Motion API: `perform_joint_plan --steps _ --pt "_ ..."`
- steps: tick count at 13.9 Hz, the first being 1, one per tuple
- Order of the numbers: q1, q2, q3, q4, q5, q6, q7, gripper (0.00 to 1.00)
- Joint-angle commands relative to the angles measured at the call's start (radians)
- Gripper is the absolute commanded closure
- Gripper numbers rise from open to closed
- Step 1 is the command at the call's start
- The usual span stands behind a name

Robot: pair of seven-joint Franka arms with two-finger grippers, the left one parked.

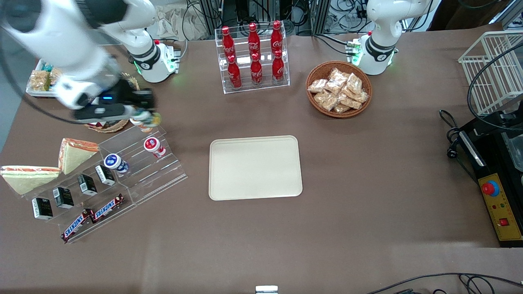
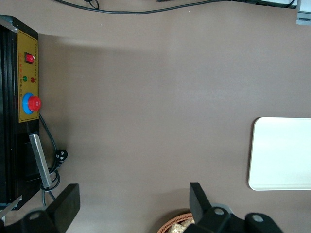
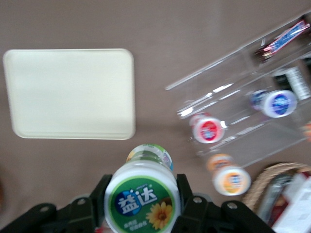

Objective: Place green gum on tray
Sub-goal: 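Lift the green gum bottle and carry it over the cream tray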

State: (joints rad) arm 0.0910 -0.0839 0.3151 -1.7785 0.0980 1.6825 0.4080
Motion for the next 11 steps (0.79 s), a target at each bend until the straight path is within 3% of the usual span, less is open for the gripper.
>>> perform_joint_plan --steps 1,6,8,11 --pt "-0.010 0.108 0.112 0.044 0.022 0.084 0.205 0.64" --pt "0.061 0.182 0.142 -0.240 -0.105 0.490 0.383 0.64" --pt "0.082 0.237 0.140 -0.315 -0.200 0.622 0.451 0.64" --pt "0.108 0.346 0.140 -0.338 -0.306 0.712 0.586 0.64"
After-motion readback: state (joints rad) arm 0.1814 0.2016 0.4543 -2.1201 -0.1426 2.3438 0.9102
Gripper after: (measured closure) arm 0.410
